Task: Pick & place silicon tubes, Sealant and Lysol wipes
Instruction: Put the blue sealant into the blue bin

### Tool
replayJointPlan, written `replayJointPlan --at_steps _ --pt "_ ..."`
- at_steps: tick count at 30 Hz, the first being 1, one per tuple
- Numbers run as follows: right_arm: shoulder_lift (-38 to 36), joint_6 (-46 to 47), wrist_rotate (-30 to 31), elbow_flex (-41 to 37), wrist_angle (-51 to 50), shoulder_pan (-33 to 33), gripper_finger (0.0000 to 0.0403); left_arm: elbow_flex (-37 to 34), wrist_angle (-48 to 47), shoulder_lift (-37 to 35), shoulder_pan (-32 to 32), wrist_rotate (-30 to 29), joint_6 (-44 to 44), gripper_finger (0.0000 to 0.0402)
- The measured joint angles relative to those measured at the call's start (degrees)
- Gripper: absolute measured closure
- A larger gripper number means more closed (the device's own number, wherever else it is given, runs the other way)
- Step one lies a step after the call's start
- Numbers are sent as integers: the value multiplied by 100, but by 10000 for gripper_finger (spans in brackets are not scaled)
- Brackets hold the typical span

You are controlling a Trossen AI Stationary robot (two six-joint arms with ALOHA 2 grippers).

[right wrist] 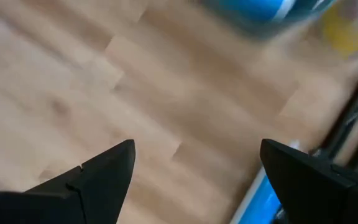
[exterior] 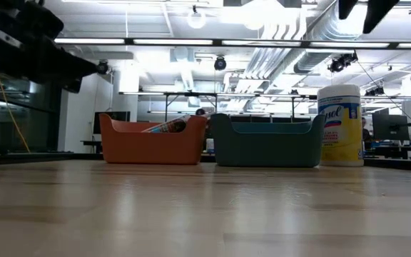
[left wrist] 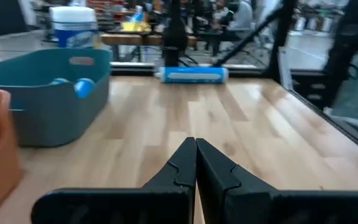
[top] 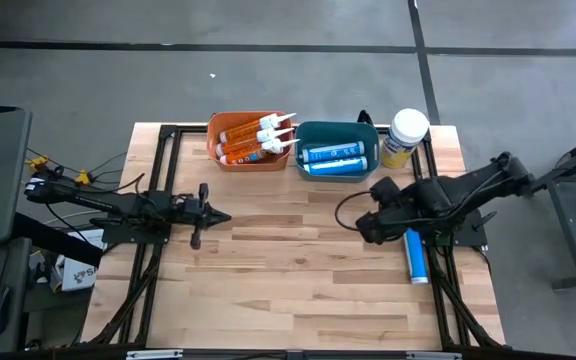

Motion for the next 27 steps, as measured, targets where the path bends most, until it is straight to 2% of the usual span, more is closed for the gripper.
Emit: replayJointPlan --at_steps 4,9,17,20,27 --pt "146 252 -665 -24 17 1 61 -7 74 -26 0 269 33 401" --pt "342 762 -1083 -341 70 2 61 -11 232 -54 0 501 38 401" --pt "406 1874 -2743 -1771 26 141 61 -15 349 -56 0 832 80 401" --pt "400 2249 -2949 -2158 80 298 61 -17 353 -55 0 863 81 401" --pt "390 2781 -2962 -2665 716 623 61 -22 353 -51 0 866 81 401"
